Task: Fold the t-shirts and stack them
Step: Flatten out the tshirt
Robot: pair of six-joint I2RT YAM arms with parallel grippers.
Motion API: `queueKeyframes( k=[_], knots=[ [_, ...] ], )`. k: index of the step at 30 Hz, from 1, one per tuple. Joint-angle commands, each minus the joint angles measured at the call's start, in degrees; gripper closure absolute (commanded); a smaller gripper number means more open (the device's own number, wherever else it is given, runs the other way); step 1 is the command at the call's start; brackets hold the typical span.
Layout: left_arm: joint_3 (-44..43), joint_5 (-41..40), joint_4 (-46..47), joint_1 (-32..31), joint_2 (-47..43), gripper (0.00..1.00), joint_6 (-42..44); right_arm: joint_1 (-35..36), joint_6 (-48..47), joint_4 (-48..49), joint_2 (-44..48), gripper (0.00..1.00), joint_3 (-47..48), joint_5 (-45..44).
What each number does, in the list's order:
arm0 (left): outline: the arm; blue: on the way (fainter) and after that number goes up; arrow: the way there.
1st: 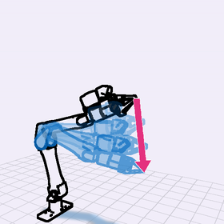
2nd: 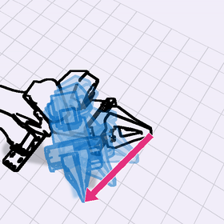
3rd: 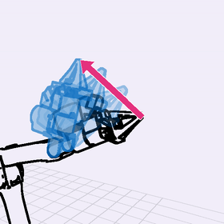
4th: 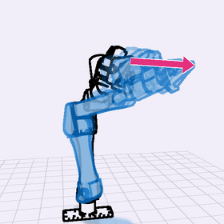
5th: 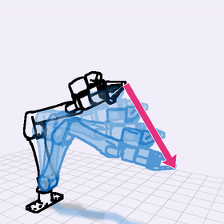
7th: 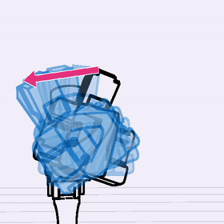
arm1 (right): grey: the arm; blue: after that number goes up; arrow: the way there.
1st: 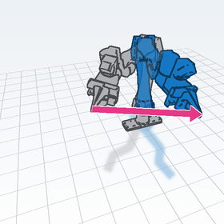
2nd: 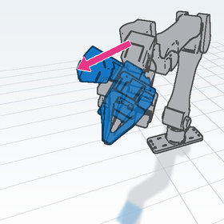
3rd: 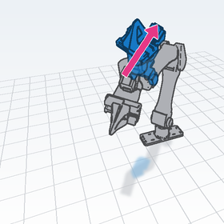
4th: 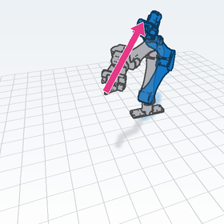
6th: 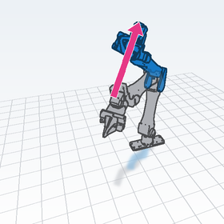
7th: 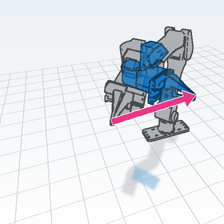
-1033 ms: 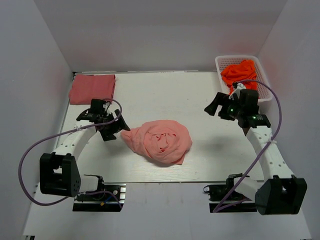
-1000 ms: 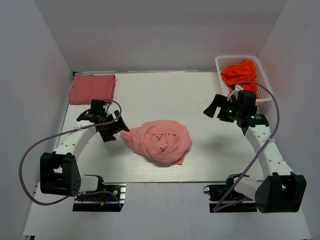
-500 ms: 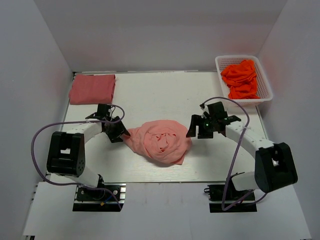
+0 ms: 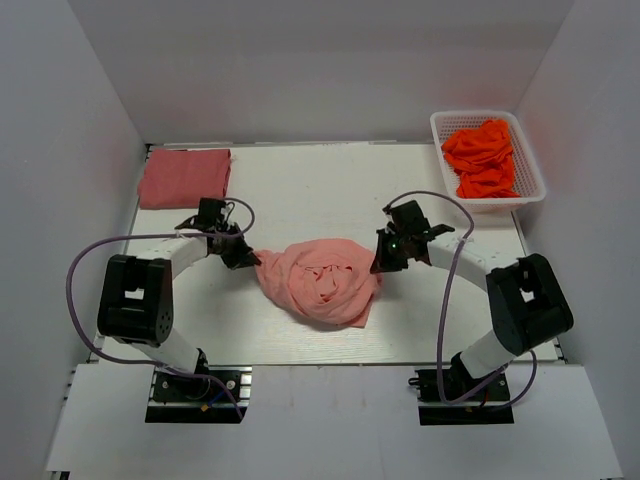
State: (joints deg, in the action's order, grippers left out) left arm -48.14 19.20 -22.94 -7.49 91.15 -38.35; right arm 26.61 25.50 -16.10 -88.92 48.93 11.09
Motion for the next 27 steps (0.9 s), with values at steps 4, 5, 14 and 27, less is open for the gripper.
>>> queueKeyframes(
  k=[4, 5, 14, 27],
  knots=[
    [-17.65, -9.76, -6.14, -0.25, -11.6, 1.0, 0.91, -0.42, -1.94, -5.42, 10.17, 1.0, 17.22, -19.75],
    [-19.6, -11.62, -7.11, -0.25, -13.01, 1.0, 0.91, -0.42, -2.38, -7.35, 12.87, 1.0, 19.17, -24.49],
    [-38.95, -36.48, -13.27, 0.54, -27.85, 1.0, 2.58, -1.21, -12.73, -7.2, 23.96, 1.0, 40.18, -49.22],
    [-52.83, -33.1, -11.7, 0.54, -36.13, 1.0, 7.32, -1.12, -24.88, 0.71, 35.21, 1.0, 51.44, -44.69]
  ],
)
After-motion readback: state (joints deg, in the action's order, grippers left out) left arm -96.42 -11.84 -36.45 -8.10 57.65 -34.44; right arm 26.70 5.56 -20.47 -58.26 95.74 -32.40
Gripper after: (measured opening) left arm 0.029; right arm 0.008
